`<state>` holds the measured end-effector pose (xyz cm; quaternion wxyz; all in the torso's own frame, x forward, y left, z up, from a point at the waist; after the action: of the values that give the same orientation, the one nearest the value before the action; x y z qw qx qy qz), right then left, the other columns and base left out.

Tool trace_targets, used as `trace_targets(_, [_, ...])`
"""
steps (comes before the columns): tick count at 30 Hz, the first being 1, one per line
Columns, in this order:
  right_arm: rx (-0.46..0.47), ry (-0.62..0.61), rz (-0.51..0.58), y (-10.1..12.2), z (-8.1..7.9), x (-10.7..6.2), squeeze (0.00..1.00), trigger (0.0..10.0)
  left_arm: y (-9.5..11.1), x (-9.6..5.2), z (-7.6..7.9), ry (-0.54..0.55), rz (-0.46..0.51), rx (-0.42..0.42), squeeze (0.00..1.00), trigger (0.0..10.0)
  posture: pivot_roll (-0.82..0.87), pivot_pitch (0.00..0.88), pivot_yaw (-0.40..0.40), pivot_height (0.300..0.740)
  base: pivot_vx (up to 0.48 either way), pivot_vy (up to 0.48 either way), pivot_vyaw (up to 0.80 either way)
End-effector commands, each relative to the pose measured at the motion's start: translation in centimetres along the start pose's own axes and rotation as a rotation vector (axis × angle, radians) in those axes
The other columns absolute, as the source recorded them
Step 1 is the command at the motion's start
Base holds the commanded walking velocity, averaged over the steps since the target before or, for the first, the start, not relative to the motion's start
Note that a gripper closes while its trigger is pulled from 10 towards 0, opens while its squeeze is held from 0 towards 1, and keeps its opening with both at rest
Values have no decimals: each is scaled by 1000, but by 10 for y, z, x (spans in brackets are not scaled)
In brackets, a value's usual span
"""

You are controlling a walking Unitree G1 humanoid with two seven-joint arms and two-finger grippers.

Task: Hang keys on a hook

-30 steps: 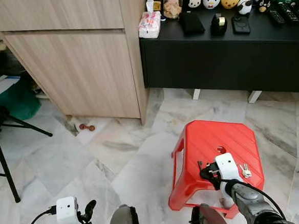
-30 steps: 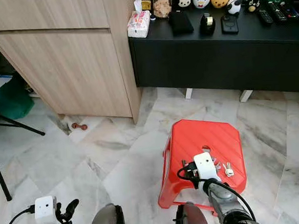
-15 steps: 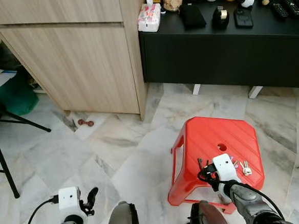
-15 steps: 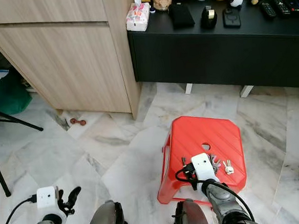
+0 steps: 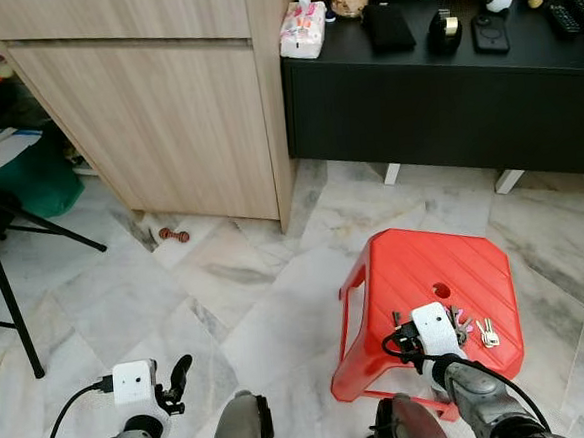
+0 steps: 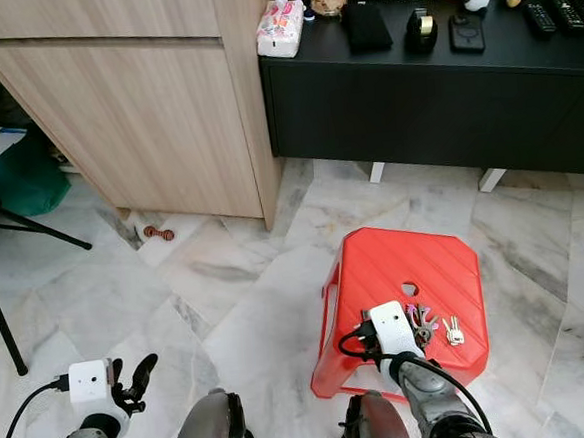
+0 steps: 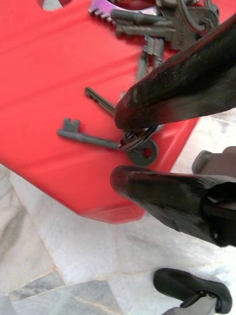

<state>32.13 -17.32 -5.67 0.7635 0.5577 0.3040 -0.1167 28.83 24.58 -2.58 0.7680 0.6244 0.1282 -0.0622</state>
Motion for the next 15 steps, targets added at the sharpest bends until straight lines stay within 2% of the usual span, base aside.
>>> trace_targets(1, [14,6,-49,-16,-5,-3,0,10000,-12,-7,-4,11,-44,-13,0,10000,201,242,5,642,0,0,0])
trace_targets(15, [18,-43,-49,-14,9,-4,0,10000,-13,-8,-5,14,-57,-15,0,10000,201,242,8,642,0,0,0])
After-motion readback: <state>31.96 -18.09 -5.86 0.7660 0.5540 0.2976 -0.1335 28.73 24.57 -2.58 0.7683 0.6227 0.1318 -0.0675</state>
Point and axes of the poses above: a point about 5 cm out from each wrist's last joint towards the gripper, its own x axis pointing out of the wrist towards the gripper, its own y axis along the axis of the wrist's last joint, z = x × y, the point moved 6 cm from there along x, pointing out of the wrist towards the gripper, and after that the axes turned 9 degrees about -x, right-handed, at the moved point
